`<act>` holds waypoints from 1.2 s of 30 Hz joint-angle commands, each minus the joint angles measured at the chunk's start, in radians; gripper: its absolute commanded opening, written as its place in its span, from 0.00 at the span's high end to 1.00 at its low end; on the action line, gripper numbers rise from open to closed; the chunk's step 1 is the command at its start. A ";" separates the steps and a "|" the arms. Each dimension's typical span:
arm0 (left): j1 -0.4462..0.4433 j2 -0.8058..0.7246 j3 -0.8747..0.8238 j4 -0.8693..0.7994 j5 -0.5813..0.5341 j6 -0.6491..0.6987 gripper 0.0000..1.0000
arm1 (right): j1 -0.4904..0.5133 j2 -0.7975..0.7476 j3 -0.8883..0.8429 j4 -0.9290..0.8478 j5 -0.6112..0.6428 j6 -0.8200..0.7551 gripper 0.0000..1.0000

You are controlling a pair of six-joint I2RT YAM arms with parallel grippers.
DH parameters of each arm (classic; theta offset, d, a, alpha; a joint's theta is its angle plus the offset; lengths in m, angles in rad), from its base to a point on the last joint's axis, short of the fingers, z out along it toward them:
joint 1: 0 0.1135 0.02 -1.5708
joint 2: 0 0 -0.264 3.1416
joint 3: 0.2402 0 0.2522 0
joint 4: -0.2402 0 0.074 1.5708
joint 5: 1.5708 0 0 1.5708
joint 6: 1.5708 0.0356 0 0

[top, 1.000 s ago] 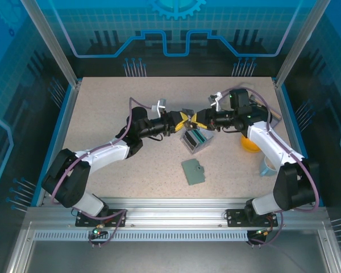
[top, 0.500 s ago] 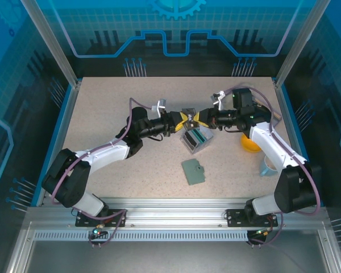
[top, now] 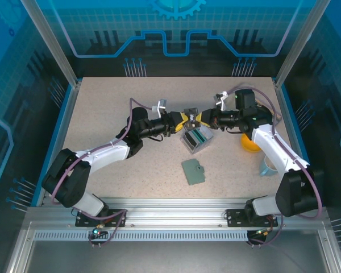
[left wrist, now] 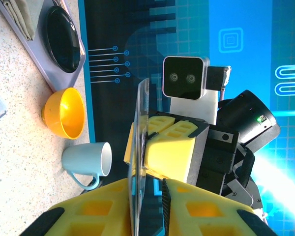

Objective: Put the credit cards into the card holder
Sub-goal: Separate the credit card, then place the credit card in the storage box.

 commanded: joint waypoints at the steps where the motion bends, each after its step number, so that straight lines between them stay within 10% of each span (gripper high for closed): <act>1: -0.003 -0.019 -0.003 0.103 0.020 -0.007 0.77 | -0.028 -0.005 -0.028 -0.042 0.053 0.010 0.90; 20: 0.044 -0.162 -0.143 -0.178 -0.168 -0.014 0.94 | -0.056 -0.050 -0.025 -0.063 0.114 -0.083 0.92; 27: 0.061 -0.259 -0.195 -0.371 -0.242 -0.009 1.00 | 0.132 0.047 0.137 -0.353 0.519 -0.575 0.93; 36: 0.068 -0.345 -0.198 -0.604 -0.292 0.109 0.99 | 0.286 0.218 0.193 -0.425 0.748 -0.771 0.93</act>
